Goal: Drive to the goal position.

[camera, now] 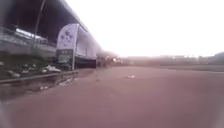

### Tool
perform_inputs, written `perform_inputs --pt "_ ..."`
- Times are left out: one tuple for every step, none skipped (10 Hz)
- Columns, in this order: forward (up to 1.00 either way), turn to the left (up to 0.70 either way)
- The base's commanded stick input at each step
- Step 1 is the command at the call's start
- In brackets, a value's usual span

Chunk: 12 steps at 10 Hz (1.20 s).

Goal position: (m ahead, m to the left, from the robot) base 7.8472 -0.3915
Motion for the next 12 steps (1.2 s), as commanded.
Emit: perform_inputs --pt "0.7 0.0" --pt "0.7 0.0" --pt "0.7 0.0" --pt "0.7 -0.15" --pt "0.7 -0.29" --pt "0.7 -0.34" --pt "0.7 0.0" --pt "0.7 -0.01" --pt "0.7 -0.13" --pt "0.7 -0.26" --pt "0.7 -0.28" --pt "0.7 -0.03"
